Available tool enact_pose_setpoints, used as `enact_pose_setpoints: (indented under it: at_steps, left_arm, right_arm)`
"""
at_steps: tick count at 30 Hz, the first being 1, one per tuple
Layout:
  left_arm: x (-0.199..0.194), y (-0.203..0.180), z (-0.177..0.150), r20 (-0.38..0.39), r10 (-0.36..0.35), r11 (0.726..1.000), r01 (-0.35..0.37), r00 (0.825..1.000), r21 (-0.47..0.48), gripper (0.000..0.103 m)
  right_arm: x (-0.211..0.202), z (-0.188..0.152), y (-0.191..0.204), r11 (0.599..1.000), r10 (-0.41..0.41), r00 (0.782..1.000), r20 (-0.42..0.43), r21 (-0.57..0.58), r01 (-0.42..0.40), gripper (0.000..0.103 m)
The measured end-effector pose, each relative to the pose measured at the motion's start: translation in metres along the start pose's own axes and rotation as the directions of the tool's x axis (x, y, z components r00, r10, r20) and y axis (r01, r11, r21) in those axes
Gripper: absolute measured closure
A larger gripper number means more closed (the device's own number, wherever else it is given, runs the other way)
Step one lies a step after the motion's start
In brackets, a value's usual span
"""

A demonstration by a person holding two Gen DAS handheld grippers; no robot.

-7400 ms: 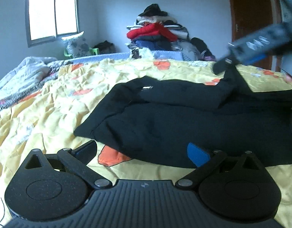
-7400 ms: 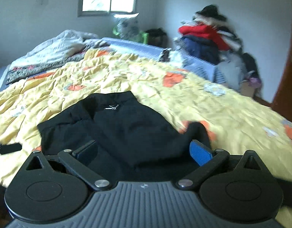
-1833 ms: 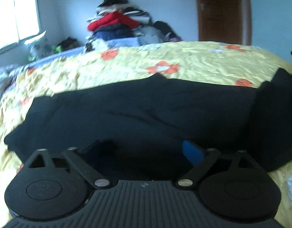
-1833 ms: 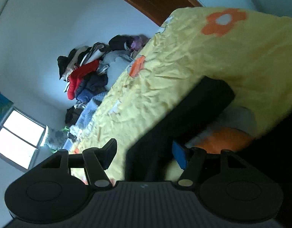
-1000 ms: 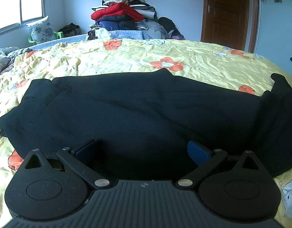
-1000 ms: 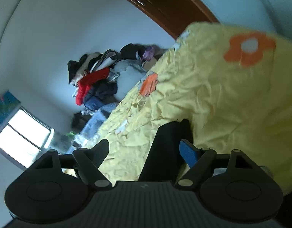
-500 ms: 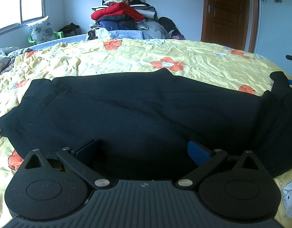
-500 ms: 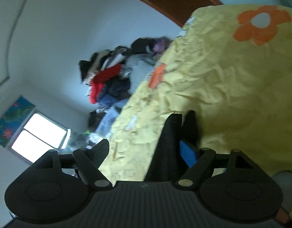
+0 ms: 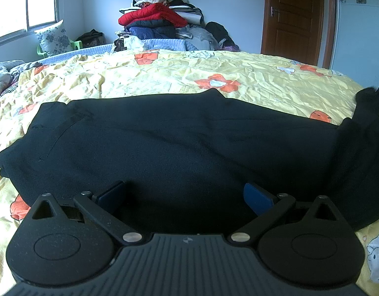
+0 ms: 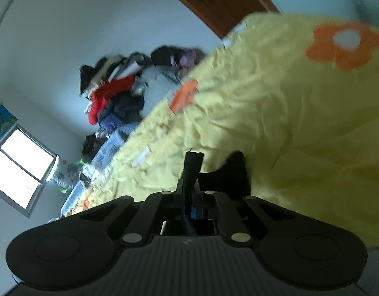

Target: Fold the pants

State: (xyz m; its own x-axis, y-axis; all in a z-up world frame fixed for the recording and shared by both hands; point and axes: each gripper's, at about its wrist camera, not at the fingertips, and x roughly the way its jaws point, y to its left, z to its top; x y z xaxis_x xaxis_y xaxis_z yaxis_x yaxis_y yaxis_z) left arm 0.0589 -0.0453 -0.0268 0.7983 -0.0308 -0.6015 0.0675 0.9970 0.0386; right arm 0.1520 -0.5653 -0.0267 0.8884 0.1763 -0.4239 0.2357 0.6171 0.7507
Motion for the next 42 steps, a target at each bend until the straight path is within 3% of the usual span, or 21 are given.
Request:
enact_pose_setpoints:
  at_steps: [4, 7, 10, 12, 14, 17, 21, 24, 26, 28, 29, 31, 33, 35, 37, 39, 40, 42]
  left_arm:
    - [0.000, 0.000, 0.000, 0.000, 0.000, 1.000, 0.000, 1.000, 0.000, 0.000]
    - [-0.001, 0.001, 0.000, 0.006, -0.005, 1.000, 0.005, 1.000, -0.005, 0.000]
    - [-0.010, -0.002, -0.001, 0.054, -0.017, 1.000, 0.016, 0.998, 0.011, 0.004]
    - [-0.020, -0.011, -0.001, 0.084, -0.050, 0.997, 0.045, 0.995, 0.058, 0.003]
    - [-0.032, -0.026, 0.000, 0.108, -0.127, 0.985, 0.113, 0.986, 0.130, 0.003]
    - [-0.054, -0.056, 0.000, 0.157, -0.272, 0.932, 0.219, 0.950, 0.289, 0.002]
    - [-0.073, -0.100, -0.011, 0.190, -0.404, 0.803, 0.247, 0.895, 0.542, 0.006]
    - [-0.071, -0.132, -0.022, 0.186, -0.432, 0.720, 0.213, 0.882, 0.660, 0.019]
    - [-0.062, -0.147, -0.027, 0.172, -0.427, 0.698, 0.203, 0.888, 0.687, 0.032]
    - [-0.052, -0.153, -0.025, 0.141, -0.420, 0.701, 0.222, 0.897, 0.677, 0.056]
    - [-0.047, -0.154, -0.021, 0.120, -0.422, 0.710, 0.245, 0.899, 0.660, 0.063]
    - [-0.037, -0.146, -0.012, 0.074, -0.445, 0.733, 0.316, 0.892, 0.602, 0.083]
    - [-0.032, -0.138, -0.002, 0.071, -0.464, 0.765, 0.359, 0.883, 0.534, 0.089]
    - [-0.034, -0.128, 0.012, 0.146, -0.442, 0.819, 0.331, 0.885, 0.469, 0.094]
    - [-0.043, -0.116, 0.021, 0.225, -0.434, 0.854, 0.319, 0.872, 0.411, 0.094]
    - [-0.046, -0.112, 0.021, 0.243, -0.436, 0.857, 0.317, 0.867, 0.406, 0.094]
    - [-0.043, -0.115, 0.017, 0.193, -0.446, 0.837, 0.331, 0.874, 0.436, 0.094]
    - [-0.036, -0.120, 0.006, 0.093, -0.485, 0.800, 0.398, 0.870, 0.448, 0.094]
  right_arm:
    - [-0.052, 0.013, 0.023, 0.996, 0.086, 0.989, 0.119, -0.004, -0.086, 0.099]
    - [-0.105, 0.023, 0.041, 0.986, 0.164, 0.959, 0.230, -0.022, -0.164, 0.099]
    - [-0.151, 0.024, 0.050, 0.988, 0.155, 0.940, 0.302, -0.040, -0.150, 0.099]
    - [-0.168, 0.021, 0.051, 0.993, 0.117, 0.947, 0.300, -0.039, -0.111, 0.099]
    - [-0.178, 0.016, 0.051, 0.996, 0.093, 0.954, 0.284, -0.038, -0.086, 0.099]
    - [-0.182, 0.009, 0.048, 0.997, 0.077, 0.959, 0.273, -0.021, -0.074, 0.099]
    - [-0.179, 0.004, 0.045, 0.997, 0.075, 0.960, 0.269, -0.001, -0.078, 0.099]
    - [-0.178, 0.004, 0.049, 0.996, 0.090, 0.958, 0.273, -0.009, -0.091, 0.099]
    - [-0.179, 0.006, 0.049, 0.995, 0.101, 0.955, 0.278, -0.013, -0.101, 0.099]
    - [-0.181, 0.008, 0.052, 0.994, 0.106, 0.954, 0.280, -0.021, -0.104, 0.099]
    - [-0.184, 0.008, 0.052, 0.994, 0.110, 0.954, 0.280, -0.024, -0.107, 0.099]
    - [-0.184, 0.010, 0.055, 0.994, 0.114, 0.954, 0.276, -0.034, -0.109, 0.099]
    - [-0.180, 0.013, 0.058, 0.993, 0.117, 0.956, 0.268, -0.041, -0.110, 0.099]
    - [-0.178, 0.016, 0.061, 0.992, 0.130, 0.953, 0.275, -0.041, -0.123, 0.099]
    - [-0.184, 0.015, 0.061, 0.978, 0.209, 0.925, 0.318, -0.058, -0.201, 0.099]
    - [-0.198, 0.007, 0.059, 0.965, 0.261, 0.891, 0.373, -0.132, -0.227, 0.099]
    - [-0.204, 0.000, 0.053, 0.967, 0.248, 0.889, 0.384, -0.154, -0.203, 0.099]
    - [-0.204, -0.012, 0.026, 0.993, 0.116, 0.934, 0.338, -0.069, -0.098, 0.099]
